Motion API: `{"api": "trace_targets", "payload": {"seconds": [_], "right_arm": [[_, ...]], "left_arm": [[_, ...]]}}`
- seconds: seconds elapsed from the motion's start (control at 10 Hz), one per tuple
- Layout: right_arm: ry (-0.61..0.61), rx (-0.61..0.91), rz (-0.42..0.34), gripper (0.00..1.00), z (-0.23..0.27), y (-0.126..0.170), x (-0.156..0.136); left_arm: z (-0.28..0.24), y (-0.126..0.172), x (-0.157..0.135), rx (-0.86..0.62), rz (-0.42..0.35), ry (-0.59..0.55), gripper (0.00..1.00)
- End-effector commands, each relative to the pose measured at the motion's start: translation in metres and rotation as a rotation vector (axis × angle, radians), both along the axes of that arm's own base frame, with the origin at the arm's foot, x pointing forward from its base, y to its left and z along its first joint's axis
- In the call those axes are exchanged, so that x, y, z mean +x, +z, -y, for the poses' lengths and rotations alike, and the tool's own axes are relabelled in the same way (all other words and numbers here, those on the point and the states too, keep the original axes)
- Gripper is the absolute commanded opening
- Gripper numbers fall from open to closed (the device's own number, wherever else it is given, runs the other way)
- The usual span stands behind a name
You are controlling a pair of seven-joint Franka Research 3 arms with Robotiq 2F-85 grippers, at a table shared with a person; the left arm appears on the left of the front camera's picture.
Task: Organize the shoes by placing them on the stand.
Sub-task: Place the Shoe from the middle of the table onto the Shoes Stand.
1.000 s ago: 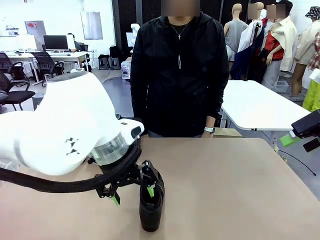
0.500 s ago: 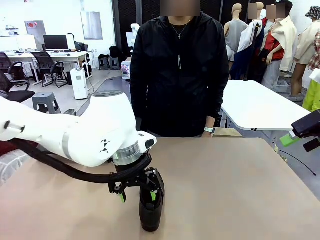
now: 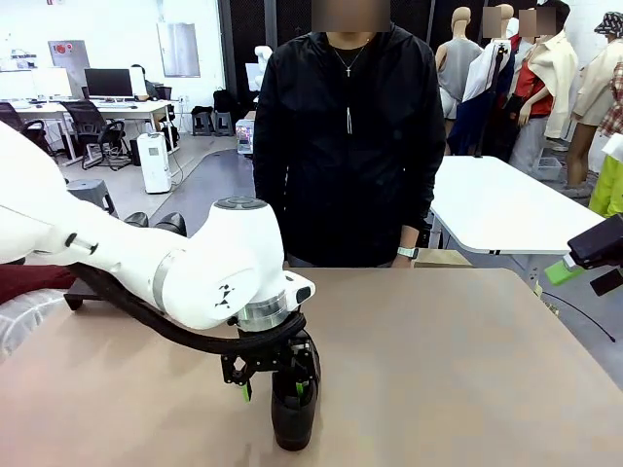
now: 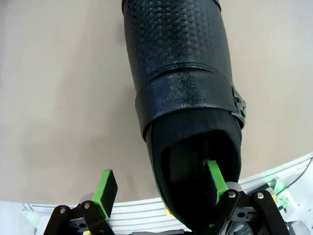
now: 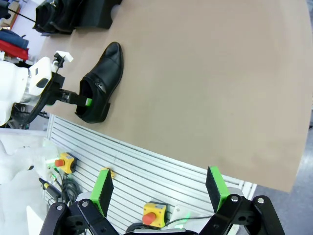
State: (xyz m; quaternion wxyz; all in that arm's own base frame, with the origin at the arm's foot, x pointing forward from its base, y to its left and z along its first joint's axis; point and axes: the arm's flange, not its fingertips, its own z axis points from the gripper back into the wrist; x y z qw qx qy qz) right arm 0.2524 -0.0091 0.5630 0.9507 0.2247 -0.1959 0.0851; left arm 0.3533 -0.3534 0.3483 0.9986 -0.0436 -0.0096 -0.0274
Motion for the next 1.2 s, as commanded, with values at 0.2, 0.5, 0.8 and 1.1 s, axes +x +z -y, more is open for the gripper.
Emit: {"api": "trace_targets", "payload": {"seconds": [0.2,0.5,0.8,1.1], "right_arm": [[0.003,0.017,0.009,1.0,0.001,0.002,0.0],[0.003,0.017,0.009,1.0,0.001,0.002,0.0],[0.003,0.017,0.009,1.0,0.001,0.002,0.0],[0.003,0.017,0.009,1.0,0.001,0.002,0.0]], "left_arm": [[0.01,-0.001,0.004,0.024,0.033,0.048,0.0],[0.007,0.005,0.002,0.001,0.078,0.058,0.0],[0.005,0.017,0.001,-0.001,0.129,0.049,0.0],[0.004,0.055,-0.014,-0.016,0.231,0.003,0.0]]}}
